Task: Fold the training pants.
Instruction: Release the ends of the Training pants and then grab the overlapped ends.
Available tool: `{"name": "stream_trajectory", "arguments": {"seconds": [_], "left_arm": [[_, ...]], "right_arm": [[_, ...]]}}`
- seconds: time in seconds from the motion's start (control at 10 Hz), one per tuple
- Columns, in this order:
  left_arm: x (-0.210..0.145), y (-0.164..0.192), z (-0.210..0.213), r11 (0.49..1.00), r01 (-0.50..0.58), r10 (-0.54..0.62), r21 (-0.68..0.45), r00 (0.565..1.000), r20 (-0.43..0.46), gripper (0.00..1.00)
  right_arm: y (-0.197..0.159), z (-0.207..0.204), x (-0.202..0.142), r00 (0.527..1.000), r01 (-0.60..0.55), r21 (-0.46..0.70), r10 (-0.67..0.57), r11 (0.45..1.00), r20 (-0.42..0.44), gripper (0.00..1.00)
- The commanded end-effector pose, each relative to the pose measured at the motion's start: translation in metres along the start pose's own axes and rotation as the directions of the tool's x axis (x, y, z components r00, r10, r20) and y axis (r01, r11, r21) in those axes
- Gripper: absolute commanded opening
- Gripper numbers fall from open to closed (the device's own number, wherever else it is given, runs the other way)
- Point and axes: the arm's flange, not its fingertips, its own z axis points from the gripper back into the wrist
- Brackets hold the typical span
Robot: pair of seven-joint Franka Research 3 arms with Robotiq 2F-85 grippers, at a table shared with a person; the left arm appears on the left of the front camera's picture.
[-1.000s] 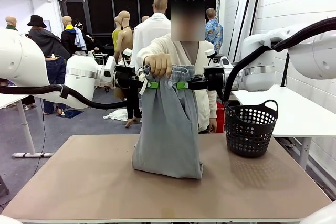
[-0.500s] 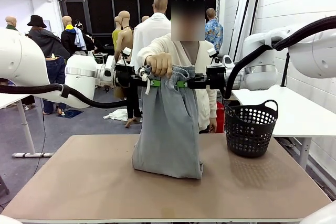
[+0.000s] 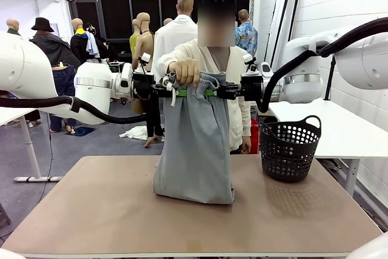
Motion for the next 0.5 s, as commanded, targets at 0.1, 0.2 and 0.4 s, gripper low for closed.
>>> {"name": "stream_trajectory", "arguments": {"seconds": [0.1, 0.2, 0.4], "left_arm": [[0.007, 0.004, -0.006, 0.999, 0.036, -0.037, 0.04, 0.999, 0.031, 0.0], [0.008, 0.007, -0.007, 0.998, 0.038, -0.039, 0.041, 0.999, 0.023, 0.0], [0.006, 0.012, -0.007, 0.999, 0.03, -0.031, 0.043, 0.999, 0.016, 0.0]], "right_arm": [[-0.019, -0.012, 0.011, 1.0, -0.014, -0.003, 0.014, 1.0, 0.022, 0.0], [-0.022, -0.014, 0.011, 1.0, -0.01, 0.006, 0.01, 1.0, 0.017, 0.0], [-0.027, -0.013, 0.008, 1.0, 0.003, 0.006, -0.004, 1.0, 0.016, 0.0]]}}
